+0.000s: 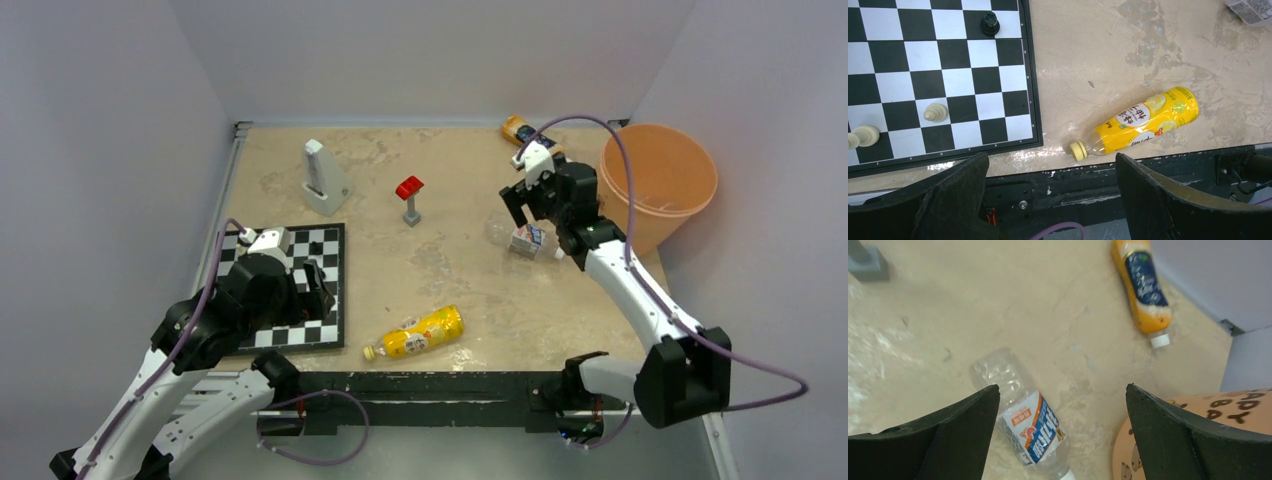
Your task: Put the plastic bottles in the bin
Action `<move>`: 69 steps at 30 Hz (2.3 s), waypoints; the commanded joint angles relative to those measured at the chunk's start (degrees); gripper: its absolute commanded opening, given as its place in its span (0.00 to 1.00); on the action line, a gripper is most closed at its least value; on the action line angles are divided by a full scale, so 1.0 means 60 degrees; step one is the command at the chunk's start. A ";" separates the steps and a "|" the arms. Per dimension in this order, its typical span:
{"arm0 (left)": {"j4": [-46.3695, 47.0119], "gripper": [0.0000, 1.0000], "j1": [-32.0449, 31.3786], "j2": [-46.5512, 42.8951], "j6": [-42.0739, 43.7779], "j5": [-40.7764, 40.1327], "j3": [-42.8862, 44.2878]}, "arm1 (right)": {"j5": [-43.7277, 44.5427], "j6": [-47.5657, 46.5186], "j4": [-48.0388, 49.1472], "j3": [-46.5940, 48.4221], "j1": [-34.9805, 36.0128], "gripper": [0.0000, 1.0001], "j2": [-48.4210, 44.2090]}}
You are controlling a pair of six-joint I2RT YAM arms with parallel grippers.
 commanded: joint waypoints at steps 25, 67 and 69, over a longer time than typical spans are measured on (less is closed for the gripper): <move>0.1085 1.00 -0.0039 -0.0309 -0.0246 0.0516 -0.0464 | -0.1609 -0.2140 -0.1782 0.1504 0.0033 0.67 0.4473; 0.0278 1.00 -0.0039 -0.1080 -0.0343 0.0380 -0.0303 | 0.0674 -0.0284 -0.2849 0.3621 0.0035 0.59 0.3621; 0.0279 1.00 -0.0037 -0.1003 -0.0298 0.0417 -0.0330 | 0.0893 -0.0133 -0.3201 0.4163 0.0017 0.59 0.3339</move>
